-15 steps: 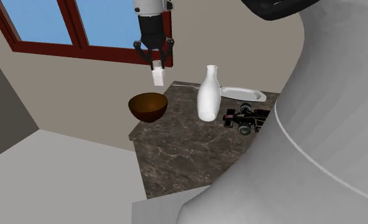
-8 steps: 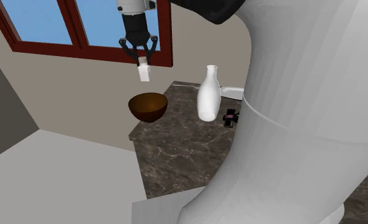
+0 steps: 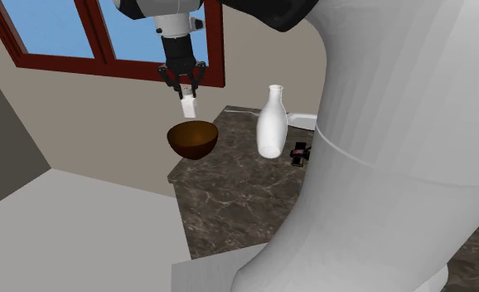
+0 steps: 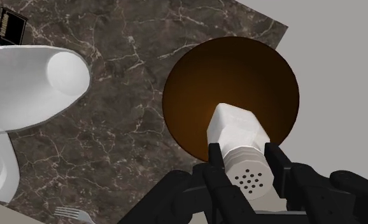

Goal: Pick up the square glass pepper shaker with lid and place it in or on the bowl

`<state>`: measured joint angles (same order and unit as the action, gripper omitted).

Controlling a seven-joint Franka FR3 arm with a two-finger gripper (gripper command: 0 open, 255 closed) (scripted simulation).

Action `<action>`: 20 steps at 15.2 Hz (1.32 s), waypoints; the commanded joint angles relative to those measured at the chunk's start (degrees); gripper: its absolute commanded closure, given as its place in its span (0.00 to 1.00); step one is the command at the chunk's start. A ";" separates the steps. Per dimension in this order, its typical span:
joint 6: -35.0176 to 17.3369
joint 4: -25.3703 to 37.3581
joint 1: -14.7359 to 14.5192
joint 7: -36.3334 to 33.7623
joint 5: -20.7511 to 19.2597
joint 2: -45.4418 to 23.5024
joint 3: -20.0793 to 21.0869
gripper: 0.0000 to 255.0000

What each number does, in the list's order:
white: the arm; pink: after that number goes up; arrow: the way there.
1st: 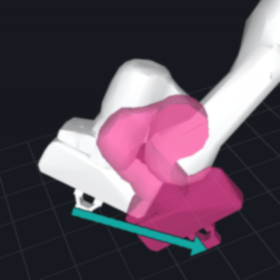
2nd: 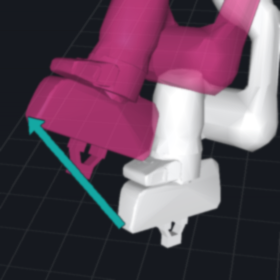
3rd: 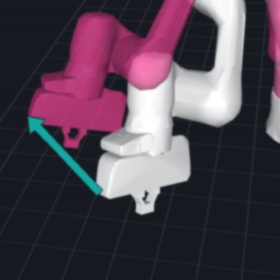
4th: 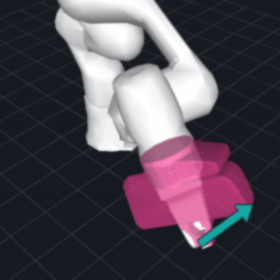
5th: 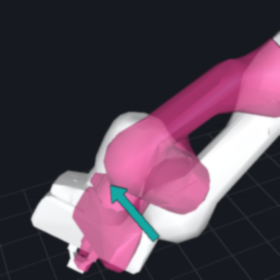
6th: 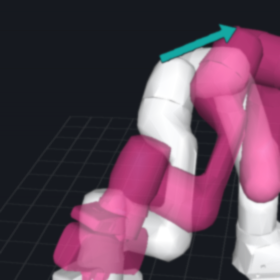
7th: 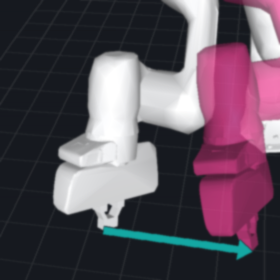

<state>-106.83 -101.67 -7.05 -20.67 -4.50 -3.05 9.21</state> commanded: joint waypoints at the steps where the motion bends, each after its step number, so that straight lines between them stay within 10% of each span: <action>1: -1.56 -1.38 0.02 -0.09 -0.06 -0.15 -0.02 1.00; 17: -8.45 -7.14 0.04 -0.70 -0.49 -1.32 -0.07 1.00; 18: -8.45 -7.14 0.04 -0.70 -0.49 -1.32 -0.07 0.00; 20: -8.45 -7.14 0.04 -0.70 -0.49 -1.32 -0.07 0.00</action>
<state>-115.27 -108.81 -7.01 -21.37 -4.98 -4.37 9.14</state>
